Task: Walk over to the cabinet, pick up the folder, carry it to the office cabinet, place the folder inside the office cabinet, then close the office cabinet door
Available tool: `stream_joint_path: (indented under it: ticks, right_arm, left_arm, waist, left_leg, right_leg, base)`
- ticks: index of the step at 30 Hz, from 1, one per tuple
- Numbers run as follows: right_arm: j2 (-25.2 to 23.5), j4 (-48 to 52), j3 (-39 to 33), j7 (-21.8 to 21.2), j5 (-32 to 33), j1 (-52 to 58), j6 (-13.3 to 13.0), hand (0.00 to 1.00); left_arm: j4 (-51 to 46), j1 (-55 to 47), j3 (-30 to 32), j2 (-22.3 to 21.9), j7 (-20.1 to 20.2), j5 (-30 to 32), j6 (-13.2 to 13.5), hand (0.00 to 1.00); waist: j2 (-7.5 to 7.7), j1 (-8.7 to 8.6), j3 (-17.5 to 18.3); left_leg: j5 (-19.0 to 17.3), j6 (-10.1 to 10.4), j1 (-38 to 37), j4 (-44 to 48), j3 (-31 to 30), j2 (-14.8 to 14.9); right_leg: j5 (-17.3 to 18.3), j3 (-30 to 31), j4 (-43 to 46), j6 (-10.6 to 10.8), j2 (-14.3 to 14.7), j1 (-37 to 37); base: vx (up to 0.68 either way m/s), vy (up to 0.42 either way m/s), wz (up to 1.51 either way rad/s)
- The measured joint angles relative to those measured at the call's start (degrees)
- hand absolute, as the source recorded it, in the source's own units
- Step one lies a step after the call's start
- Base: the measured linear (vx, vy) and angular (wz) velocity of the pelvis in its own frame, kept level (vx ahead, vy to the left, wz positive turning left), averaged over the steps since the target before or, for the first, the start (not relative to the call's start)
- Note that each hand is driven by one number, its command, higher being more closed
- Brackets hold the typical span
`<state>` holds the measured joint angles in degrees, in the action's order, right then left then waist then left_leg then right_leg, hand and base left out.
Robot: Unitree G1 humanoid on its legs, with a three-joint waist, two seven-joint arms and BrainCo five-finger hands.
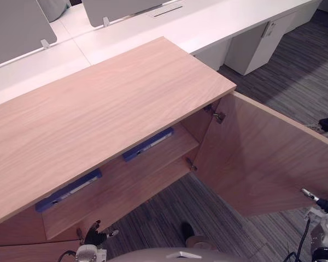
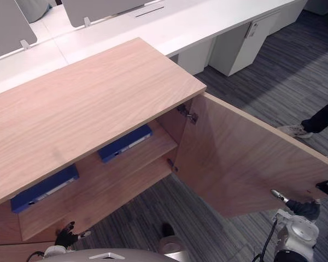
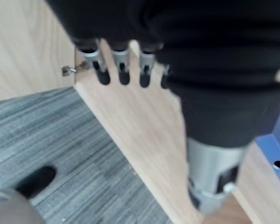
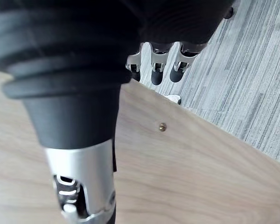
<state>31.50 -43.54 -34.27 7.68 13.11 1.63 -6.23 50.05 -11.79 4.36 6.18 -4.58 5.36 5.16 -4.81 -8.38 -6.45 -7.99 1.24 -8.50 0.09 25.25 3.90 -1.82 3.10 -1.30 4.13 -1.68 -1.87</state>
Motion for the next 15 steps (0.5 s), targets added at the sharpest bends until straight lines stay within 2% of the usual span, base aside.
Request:
stream_joint_path:
  ticks: [6,11,15]
  right_arm:
    - [-6.8,8.0,1.7,1.5,-0.1,3.9,0.0,0.0]
    - [-15.2,15.9,4.5,2.9,-2.3,7.8,-0.4,0.0]
    - [-21.2,22.0,8.2,4.1,-3.3,12.3,-2.1,0.0]
  left_arm:
    - [-0.2,0.9,0.0,0.9,-0.1,0.5,0.0,0.0]
    - [-0.4,0.9,-0.1,1.1,-0.1,1.7,-0.3,0.0]
    - [-0.4,1.6,-0.3,1.0,-0.2,2.8,-0.5,0.0]
  waist:
    - [0.64,-0.28,-0.4]
    - [2.48,-0.55,-0.3]
    - [2.63,-0.7,-0.3]
  left_leg:
    - [0.0,0.0,0.3,0.8,0.0,0.5]
    - [0.1,0.1,0.5,1.4,1.6,1.0]
    - [0.1,0.2,0.5,2.0,2.9,1.2]
  right_leg:
    - [-0.8,1.0,-0.2,-0.3,0.2,-0.2]
    - [-2.9,2.7,-2.2,-0.8,0.9,-0.2]
    - [-4.5,4.1,-3.3,-0.8,1.0,-0.2]
  base:
    - [-0.04,-0.023,-0.09]
    - [-0.11,-0.056,-0.2]
    - [-0.12,-0.055,-0.18]
